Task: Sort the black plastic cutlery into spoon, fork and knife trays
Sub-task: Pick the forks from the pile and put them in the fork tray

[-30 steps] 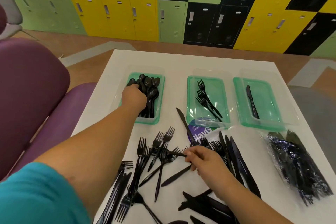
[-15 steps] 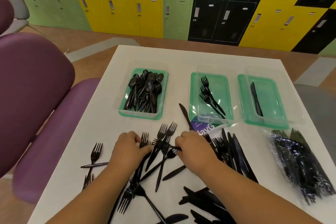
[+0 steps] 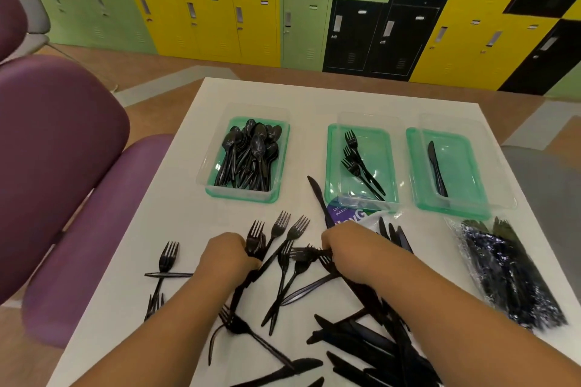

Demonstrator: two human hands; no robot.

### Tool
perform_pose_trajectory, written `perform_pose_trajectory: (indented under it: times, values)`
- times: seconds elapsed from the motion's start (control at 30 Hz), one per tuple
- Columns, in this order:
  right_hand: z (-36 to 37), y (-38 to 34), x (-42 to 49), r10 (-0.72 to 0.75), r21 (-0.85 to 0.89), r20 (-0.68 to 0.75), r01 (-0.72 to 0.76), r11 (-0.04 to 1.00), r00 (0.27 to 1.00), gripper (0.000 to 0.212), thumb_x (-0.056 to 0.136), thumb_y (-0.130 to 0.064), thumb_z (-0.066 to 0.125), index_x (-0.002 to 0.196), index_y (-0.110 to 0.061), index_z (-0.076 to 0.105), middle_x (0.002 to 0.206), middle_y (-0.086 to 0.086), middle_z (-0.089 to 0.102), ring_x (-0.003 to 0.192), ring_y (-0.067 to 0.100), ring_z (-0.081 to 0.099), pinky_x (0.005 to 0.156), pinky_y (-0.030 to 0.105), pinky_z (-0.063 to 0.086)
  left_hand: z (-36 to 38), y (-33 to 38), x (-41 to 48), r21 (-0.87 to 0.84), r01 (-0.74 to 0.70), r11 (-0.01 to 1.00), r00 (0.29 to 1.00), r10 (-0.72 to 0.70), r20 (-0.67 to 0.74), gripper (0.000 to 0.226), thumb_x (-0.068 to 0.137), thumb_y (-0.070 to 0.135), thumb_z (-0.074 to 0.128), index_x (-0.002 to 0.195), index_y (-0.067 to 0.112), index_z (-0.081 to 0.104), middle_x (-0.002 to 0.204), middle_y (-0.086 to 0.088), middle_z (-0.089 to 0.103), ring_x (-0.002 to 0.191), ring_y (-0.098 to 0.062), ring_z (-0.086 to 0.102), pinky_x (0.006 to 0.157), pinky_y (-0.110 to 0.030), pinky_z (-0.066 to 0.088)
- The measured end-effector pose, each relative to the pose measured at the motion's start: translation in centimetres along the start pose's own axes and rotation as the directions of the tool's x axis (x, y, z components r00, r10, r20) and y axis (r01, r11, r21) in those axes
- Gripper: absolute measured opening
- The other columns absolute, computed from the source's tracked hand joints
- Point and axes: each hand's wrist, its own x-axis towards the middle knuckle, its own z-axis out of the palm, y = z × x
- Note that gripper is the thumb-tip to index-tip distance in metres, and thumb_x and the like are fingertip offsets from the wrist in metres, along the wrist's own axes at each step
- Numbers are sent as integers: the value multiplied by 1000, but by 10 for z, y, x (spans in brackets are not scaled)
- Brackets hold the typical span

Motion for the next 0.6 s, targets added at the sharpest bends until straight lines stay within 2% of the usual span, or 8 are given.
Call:
perform_pose_trajectory:
  times: [0.07, 0.13, 0.23, 0.3, 0.37, 0.43, 0.5, 0.6]
  values:
    - [-6, 6, -6, 10, -5, 68, -9, 1000, 998, 38, 92, -3, 50, 129, -7, 53, 125, 13, 57, 105, 24, 57, 87, 31, 47, -4, -1, 2, -7, -7, 1000, 1000, 6, -16, 21, 83, 33, 68, 84, 13, 60, 72, 2, 53, 77, -17, 51, 61, -24, 36]
    - [-8, 13, -10, 26, 51, 80, -30, 998, 996, 33, 94, -8, 48, 127, -9, 54, 122, 11, 58, 99, 21, 54, 80, 28, 45, -8, -2, 4, -18, -16, 1000, 1000, 15, -27, 22, 87, 32, 63, 93, 11, 63, 78, 0, 55, 79, -17, 50, 63, -23, 36]
    - [-2, 15, -8, 55, 268, 39, -63, 961, 998, 22, 95, -18, 48, 110, -10, 61, 98, 5, 59, 87, 19, 54, 61, 19, 40, -10, -2, 8, -65, -36, 997, 999, 34, -32, 22, 93, 29, 56, 96, 8, 60, 72, 1, 52, 78, -18, 49, 60, -25, 34]
    - [10, 6, -3, 101, 442, -3, -89, 892, 995, 13, 92, -22, 53, 90, -12, 61, 79, 1, 55, 76, 17, 54, 53, 19, 38, -9, -1, 10, -158, -54, 986, 998, 48, -45, 18, 95, 25, 52, 99, 9, 57, 84, -6, 62, 76, -19, 52, 56, -25, 35]
    - [28, -11, 4, 162, 578, -1, -131, 805, 987, 17, 87, -28, 61, 83, -11, 62, 72, 0, 54, 69, 16, 54, 56, 22, 43, -7, 0, 11, -350, -54, 935, 998, 43, -38, 15, 97, 21, 49, 106, 10, 54, 88, -11, 63, 68, -20, 56, 51, -23, 40]
    - [47, -27, 11, 227, 657, 11, -178, 732, 974, 28, 85, -35, 65, 88, -7, 66, 70, 0, 54, 69, 17, 55, 61, 23, 45, -4, 3, 11, -506, -30, 862, 1000, 26, -14, 11, 98, 17, 46, 107, 12, 50, 82, -13, 61, 61, -20, 57, 42, -19, 40]
    - [59, -39, 15, 271, 671, -22, -187, 717, 962, 30, 83, -40, 66, 86, -10, 65, 64, -4, 51, 68, 16, 55, 61, 22, 44, -2, 4, 9, -527, -40, 849, 999, 38, -14, 8, 99, 18, 43, 104, 14, 47, 83, -15, 60, 61, -22, 58, 39, -19, 40]
    - [65, -47, 15, 298, 660, -92, -166, 733, 950, 28, 84, -38, 65, 86, -10, 69, 59, -8, 47, 67, 15, 54, 60, 21, 41, 0, 4, 7, -455, -76, 887, 997, 72, -26, 9, 99, 22, 41, 101, 14, 46, 86, -16, 63, 61, -25, 62, 44, -24, 42]
